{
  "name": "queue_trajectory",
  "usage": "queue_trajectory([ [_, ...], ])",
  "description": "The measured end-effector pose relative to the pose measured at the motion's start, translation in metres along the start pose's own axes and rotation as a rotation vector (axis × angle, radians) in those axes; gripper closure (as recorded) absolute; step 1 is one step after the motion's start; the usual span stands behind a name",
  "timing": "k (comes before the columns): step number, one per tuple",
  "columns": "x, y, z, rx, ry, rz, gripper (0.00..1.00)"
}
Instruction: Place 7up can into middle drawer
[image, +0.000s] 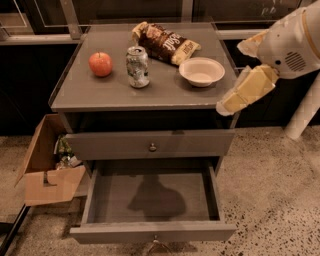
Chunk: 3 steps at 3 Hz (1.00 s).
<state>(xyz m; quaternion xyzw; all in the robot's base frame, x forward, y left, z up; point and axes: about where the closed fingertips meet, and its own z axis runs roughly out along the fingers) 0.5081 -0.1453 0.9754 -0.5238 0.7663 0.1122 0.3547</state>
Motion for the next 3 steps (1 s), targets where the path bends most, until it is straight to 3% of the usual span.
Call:
queue_trajectory([
  [2,-0.042,-0.005,0.04,-0.09,-0.015,-0.093,0.0],
  [3,-0.047,-0.004,0.043,-0.097,-0.016,-0.103,0.0],
])
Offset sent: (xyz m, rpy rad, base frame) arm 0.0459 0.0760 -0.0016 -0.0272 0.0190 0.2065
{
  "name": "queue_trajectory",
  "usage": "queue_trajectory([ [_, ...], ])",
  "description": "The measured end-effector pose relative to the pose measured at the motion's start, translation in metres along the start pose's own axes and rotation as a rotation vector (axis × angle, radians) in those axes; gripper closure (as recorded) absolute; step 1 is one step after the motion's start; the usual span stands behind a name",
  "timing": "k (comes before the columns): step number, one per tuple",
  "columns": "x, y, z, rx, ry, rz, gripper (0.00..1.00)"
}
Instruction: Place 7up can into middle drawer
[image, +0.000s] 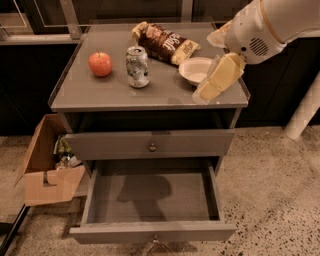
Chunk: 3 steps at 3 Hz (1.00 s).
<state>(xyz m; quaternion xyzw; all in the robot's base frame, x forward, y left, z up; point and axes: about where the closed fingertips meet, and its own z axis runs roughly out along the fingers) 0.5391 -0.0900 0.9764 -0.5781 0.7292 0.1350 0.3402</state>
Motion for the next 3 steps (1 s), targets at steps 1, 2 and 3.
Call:
queue_trajectory([
  [1,0.005,0.001,0.002,0.016,-0.024,0.021,0.0],
  [2,0.018,-0.003,0.031,0.006,-0.114,0.091,0.0],
  [3,0.011,-0.006,0.072,-0.035,-0.203,0.107,0.0],
])
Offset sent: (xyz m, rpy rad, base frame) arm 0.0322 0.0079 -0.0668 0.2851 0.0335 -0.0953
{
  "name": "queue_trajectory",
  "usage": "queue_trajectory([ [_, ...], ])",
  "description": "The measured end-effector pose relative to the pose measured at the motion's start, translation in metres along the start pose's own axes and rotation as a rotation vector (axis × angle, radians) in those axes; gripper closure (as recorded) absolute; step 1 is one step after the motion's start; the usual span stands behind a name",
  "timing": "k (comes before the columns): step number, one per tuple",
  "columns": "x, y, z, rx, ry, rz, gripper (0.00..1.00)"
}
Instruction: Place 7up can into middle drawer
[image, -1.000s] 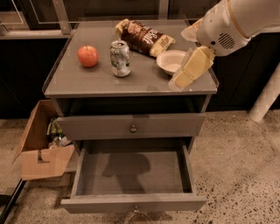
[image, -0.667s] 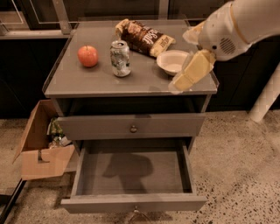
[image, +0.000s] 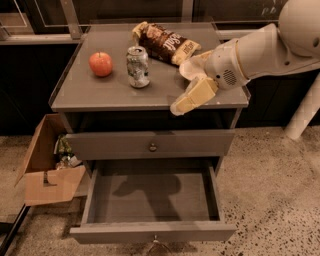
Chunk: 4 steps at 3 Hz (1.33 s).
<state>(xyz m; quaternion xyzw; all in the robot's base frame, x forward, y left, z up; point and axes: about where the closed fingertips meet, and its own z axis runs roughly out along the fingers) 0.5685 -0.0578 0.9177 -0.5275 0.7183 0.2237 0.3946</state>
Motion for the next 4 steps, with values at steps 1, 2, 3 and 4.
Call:
queue_trajectory([
  [1,-0.014,-0.001,0.036,-0.018,-0.05,-0.046,0.0],
  [2,-0.034,-0.01,0.069,0.055,-0.072,-0.131,0.0],
  [3,-0.034,-0.01,0.069,0.055,-0.072,-0.13,0.0],
  [4,-0.034,-0.013,0.069,0.058,-0.094,-0.119,0.0],
])
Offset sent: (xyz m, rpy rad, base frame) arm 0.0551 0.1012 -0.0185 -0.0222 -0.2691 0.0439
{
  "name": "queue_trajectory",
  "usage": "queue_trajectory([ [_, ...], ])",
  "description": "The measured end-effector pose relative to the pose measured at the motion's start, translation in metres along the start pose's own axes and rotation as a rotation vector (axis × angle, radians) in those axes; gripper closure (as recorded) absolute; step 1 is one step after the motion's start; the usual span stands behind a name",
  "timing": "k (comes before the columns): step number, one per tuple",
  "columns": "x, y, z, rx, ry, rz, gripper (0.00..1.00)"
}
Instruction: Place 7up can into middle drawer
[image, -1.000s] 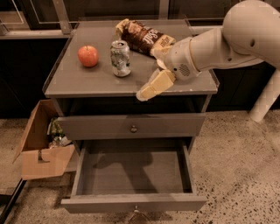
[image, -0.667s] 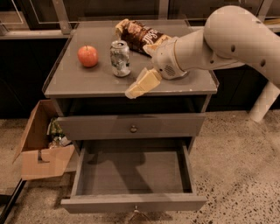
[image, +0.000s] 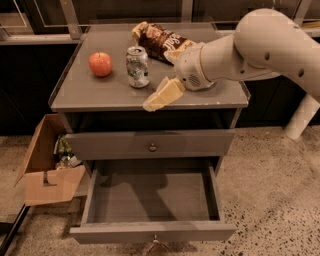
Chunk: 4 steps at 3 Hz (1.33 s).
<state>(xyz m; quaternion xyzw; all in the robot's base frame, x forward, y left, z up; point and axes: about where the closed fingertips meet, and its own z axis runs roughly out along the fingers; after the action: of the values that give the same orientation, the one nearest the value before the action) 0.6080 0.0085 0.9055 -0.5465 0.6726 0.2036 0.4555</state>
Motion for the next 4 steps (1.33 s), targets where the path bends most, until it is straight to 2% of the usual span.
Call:
queue_trajectory([
  [2,-0.005,-0.036,0.008,0.021,-0.026,-0.03,0.0],
  [4,-0.003,-0.064,0.027,0.017,-0.031,-0.037,0.0],
])
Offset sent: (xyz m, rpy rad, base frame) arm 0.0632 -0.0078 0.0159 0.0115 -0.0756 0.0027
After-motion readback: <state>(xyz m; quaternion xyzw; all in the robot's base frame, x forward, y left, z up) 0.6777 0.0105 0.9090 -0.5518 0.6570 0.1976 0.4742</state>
